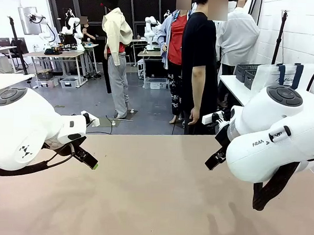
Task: Transfer purchased items from the store into the shopping bag.
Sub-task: Open the Reusable shopping bag in the center of the table.
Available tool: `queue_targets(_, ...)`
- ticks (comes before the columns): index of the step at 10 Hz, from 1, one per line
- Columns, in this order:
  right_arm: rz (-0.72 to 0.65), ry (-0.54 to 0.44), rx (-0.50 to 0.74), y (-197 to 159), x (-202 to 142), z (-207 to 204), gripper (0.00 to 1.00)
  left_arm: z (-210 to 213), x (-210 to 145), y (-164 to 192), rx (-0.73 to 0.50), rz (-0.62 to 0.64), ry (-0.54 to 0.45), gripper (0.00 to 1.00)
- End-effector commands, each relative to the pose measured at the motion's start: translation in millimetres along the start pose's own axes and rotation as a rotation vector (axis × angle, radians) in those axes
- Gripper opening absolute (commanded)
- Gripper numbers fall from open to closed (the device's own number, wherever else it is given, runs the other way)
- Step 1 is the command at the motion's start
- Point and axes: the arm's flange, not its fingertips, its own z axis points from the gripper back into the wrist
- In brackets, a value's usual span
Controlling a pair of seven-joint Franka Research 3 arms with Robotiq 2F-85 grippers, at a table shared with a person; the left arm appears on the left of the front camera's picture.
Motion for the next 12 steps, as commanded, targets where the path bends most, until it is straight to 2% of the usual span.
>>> queue_targets(1,0.000,0.000,0.000,-0.1,0.0,0.0,1.00,0.1,-0.2,0.6,0.000,0.001,0.000,1.00)
queue_targets(12,0.000,0.000,0.000,-0.1,0.0,0.0,1.00,0.1,-0.2,0.6,0.000,0.001,0.000,1.00)
